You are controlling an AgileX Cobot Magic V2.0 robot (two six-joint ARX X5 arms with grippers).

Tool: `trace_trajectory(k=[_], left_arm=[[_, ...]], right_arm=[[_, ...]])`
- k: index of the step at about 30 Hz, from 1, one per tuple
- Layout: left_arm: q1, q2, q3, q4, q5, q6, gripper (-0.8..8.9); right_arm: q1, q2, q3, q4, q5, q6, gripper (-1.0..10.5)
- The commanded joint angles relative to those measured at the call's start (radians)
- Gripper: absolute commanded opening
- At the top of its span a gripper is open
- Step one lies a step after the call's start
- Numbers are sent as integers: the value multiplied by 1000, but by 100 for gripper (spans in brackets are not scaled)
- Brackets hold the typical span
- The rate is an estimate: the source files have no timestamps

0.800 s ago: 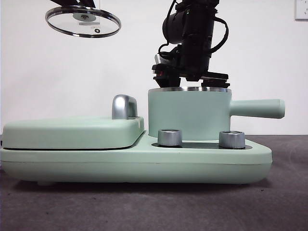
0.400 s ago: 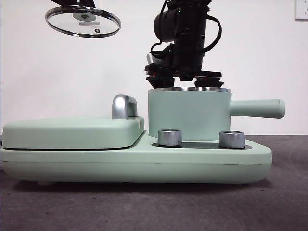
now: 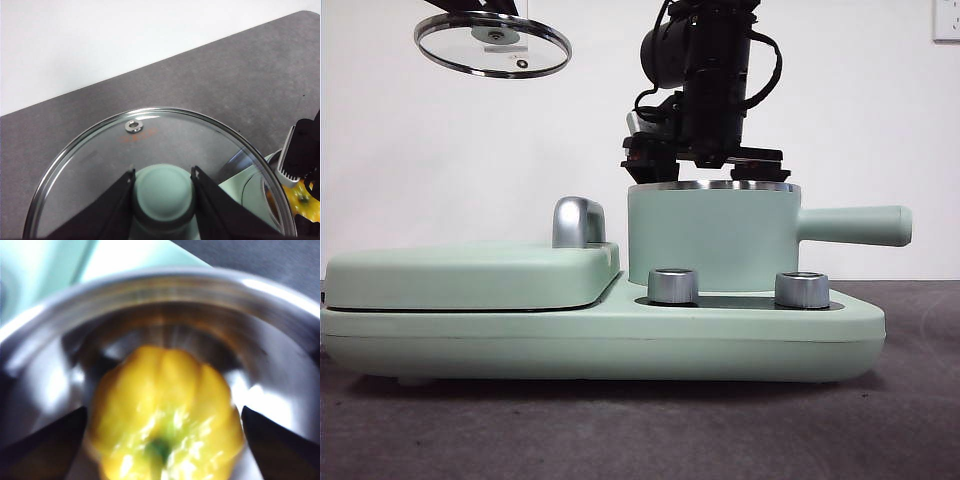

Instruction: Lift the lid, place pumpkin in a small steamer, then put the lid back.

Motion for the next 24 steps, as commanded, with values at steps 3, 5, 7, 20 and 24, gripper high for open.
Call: trace_trajectory(k=[3, 5, 7, 20, 24], left_arm=[[0, -9, 37, 32, 6, -9, 112], [0, -9, 37, 34, 6, -9, 112], [0, -9, 37, 34, 6, -9, 112], [-5, -9, 37, 32, 6, -9, 112], [-17, -7, 37, 32, 6, -9, 112]], right_arm=[[8, 10, 45, -15, 1, 3, 525], [7, -3, 81, -48, 0, 3, 525], [7, -18, 125, -90, 0, 3, 525], [6, -388, 85, -145, 6, -10, 523], [9, -568, -73, -145, 40, -10, 523]])
